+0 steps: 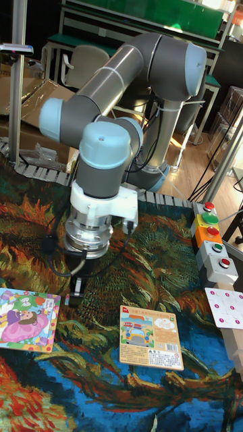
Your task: Assemble one piece of a puzzle
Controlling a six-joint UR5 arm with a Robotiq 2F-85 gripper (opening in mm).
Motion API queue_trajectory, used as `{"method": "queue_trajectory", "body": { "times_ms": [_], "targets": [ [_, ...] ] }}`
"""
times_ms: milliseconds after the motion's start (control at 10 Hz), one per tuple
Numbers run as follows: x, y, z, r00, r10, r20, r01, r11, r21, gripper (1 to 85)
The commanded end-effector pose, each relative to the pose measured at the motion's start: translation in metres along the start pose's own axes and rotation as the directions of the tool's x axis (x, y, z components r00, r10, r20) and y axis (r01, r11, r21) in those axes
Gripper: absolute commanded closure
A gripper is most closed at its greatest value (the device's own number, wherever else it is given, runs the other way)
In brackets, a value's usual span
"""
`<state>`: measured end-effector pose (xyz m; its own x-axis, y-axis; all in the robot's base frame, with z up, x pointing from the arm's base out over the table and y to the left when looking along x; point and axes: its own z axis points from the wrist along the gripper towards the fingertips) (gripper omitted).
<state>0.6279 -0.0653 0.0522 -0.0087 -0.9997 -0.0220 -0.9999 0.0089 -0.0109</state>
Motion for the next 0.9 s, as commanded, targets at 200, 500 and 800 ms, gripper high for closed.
{"method": "queue_trajectory", "body": {
  "times_ms": [200, 500, 800],
  "targets": [
    [0.066, 0.003, -0.004, 0.997, -0.073, -0.039, 0.072, 0.997, -0.019, 84.3],
    [0.05, 0.003, -0.004, 1.0, -0.002, 0.022, 0.002, 1.0, -0.017, 84.3],
    [0.043, -0.004, -0.005, 0.999, 0.036, -0.01, -0.037, 0.999, -0.009, 84.3]
  ]
}}
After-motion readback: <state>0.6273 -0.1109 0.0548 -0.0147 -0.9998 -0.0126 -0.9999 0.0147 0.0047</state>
